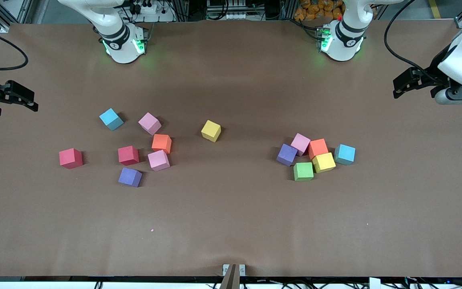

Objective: Form number 2 with 11 blocks

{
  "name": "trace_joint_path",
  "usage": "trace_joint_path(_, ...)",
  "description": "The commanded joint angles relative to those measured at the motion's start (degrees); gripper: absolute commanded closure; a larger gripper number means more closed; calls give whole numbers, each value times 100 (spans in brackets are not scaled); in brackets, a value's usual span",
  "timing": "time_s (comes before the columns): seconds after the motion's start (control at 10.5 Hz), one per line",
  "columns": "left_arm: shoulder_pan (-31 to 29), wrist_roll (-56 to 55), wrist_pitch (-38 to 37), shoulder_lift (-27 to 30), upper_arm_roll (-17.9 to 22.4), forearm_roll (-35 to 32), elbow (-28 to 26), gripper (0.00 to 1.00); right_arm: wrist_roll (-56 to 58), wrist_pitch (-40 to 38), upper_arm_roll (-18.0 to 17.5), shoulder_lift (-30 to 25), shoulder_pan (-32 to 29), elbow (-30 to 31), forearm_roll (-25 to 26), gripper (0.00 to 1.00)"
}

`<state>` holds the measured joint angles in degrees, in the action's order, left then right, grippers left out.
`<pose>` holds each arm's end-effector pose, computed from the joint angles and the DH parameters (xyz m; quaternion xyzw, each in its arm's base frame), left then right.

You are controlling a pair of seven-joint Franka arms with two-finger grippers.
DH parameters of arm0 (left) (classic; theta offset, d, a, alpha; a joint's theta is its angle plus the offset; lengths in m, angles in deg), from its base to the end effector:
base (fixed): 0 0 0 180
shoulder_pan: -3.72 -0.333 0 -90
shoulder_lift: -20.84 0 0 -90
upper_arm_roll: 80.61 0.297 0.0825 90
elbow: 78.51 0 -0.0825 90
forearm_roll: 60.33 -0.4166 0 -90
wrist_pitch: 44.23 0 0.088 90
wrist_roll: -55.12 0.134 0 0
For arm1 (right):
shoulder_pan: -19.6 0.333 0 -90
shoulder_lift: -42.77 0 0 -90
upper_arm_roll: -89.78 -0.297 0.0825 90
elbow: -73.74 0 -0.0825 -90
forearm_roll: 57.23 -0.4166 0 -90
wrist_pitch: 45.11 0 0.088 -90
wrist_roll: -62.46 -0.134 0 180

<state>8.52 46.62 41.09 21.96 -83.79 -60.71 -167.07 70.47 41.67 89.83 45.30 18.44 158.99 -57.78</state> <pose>0.5667 -0.0788 0.5954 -0.9998 -0.0048 0.0178 0.0065 0.5942 -0.0112 0.5891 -0.9982 -0.0595 0.0083 0.0055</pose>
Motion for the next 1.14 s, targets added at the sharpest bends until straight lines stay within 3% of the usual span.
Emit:
trace_joint_path(0.0, -49, -64, -103, 46, -69, -155, 75, 0, 7, -12, -40, -78, -33, 61, 20, 0)
trace_joint_path(0.28, 64, 15, -86, -41, -61, -155, 67, 0, -1, -3, -49, -51, -15, 61, 20, 0)
trace_joint_path(0.57, 582, -378, 194, -506, -122, -146, -3, 0, -10, 137, -66, 185, 300, 61, 20, 0)
trace_joint_path(1.04, 996, -679, 1334, -1595, -219, -137, -195, 0, -63, 489, -66, 853, 1065, 70, 12, 0)
